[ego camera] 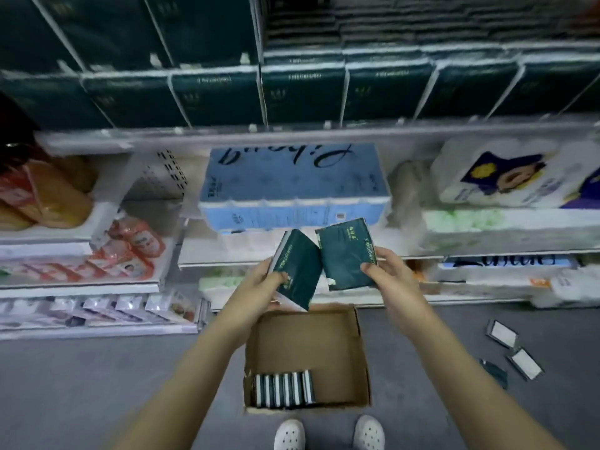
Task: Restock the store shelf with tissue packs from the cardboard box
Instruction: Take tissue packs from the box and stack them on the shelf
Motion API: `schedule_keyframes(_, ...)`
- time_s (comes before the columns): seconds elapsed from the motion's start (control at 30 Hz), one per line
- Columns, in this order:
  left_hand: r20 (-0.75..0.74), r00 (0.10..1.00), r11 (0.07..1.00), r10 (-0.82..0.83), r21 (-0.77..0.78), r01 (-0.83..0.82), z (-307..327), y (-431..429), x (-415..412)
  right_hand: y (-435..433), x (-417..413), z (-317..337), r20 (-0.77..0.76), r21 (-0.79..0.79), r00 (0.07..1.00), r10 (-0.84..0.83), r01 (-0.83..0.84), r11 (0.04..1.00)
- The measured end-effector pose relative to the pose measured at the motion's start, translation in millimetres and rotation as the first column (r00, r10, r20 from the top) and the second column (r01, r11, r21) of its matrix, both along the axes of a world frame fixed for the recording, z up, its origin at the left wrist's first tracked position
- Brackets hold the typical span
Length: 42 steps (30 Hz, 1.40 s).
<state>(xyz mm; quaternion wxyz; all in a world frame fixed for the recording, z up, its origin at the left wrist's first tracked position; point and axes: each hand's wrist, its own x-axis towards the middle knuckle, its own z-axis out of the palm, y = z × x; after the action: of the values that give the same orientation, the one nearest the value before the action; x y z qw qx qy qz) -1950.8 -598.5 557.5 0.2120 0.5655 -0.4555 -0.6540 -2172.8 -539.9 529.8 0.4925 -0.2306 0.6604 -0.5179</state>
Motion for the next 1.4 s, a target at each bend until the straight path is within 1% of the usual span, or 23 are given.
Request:
schedule_keyframes(0.1, 0.024, 1.0, 0.999, -0.007, -0.051, 0.008, 42, -3, -12, -11, -18, 47, -0.062, -0.105, 0.996, 0.063, -0.07, 0.992)
schedule_keyframes(0.2, -0.038, 0.999, 0.996, 0.002, -0.092, -0.006, 74, -5, -28, -16, -38, 80, -0.095, -0.165, 0.987, 0.127, -0.141, 0.976)
schedule_keyframes(0.27, -0.065, 0.998, 0.988, 0.018, -0.149, -0.028, 92, -1, -39, -14, -54, 99, -0.133, -0.216, 0.978, 0.16, -0.186, 0.959)
schedule_keyframes(0.33, -0.094, 0.995, 0.975, 0.03, -0.218, -0.05, 107, 1, -46, -12, -67, 115, -0.162, -0.267, 0.974, 0.156, -0.196, 0.944)
schedule_keyframes(0.5, -0.188, 0.98, 0.938, 0.065, -0.325, -0.125, 141, 1, -49, -15, -85, 149, -0.184, -0.364, 0.969, 0.165, -0.223, 0.904)
schedule_keyframes(0.6, -0.172, 0.984, 0.908, 0.035, -0.405, -0.103, 160, -3, -46, -20, -86, 167, -0.18, -0.418, 0.97, 0.166, -0.228, 0.88)
schedule_keyframes(0.73, -0.119, 0.992, 0.86, -0.045, -0.51, -0.023, 186, -16, -34, -30, -79, 191, -0.246, -0.483, 0.955, 0.168, -0.271, 0.833)
schedule_keyframes(0.87, -0.062, 0.994, 0.786, -0.09, -0.618, 0.032, 216, -33, -20, -41, -66, 216, -0.269, -0.548, 0.958, 0.098, -0.236, 0.803)
schedule_keyframes(0.97, -0.006, 0.998, 0.71, -0.064, -0.703, 0.042, 237, -43, -12, -50, -60, 229, -0.293, -0.577, 0.955, 0.039, -0.209, 0.789)
schedule_keyframes(1.1, -0.062, 0.997, 0.649, 0.042, -0.757, -0.075, 265, -63, -4, -71, -57, 237, -0.283, -0.588, 0.959, -0.021, -0.156, 0.793)
schedule_keyframes(1.2, -0.063, 0.993, 0.58, 0.098, -0.807, -0.109, 285, -85, -3, -95, -60, 249, -0.314, -0.598, 0.949, -0.02, -0.182, 0.781)
schedule_keyframes(1.27, -0.047, 0.991, 0.54, 0.129, -0.834, -0.11, 294, -102, -4, -115, -65, 259, -0.361, -0.59, 0.932, -0.032, -0.201, 0.782)
schedule_keyframes(1.37, -0.122, 0.982, 0.526, 0.145, -0.831, -0.181, 301, -131, -6, -151, -76, 272, -0.479, -0.538, 0.876, -0.057, -0.242, 0.807)
schedule_keyframes(1.4, -0.118, 0.979, 0.514, 0.166, -0.837, -0.188, 303, -141, -7, -165, -80, 275, -0.522, -0.511, 0.851, -0.059, -0.257, 0.82)
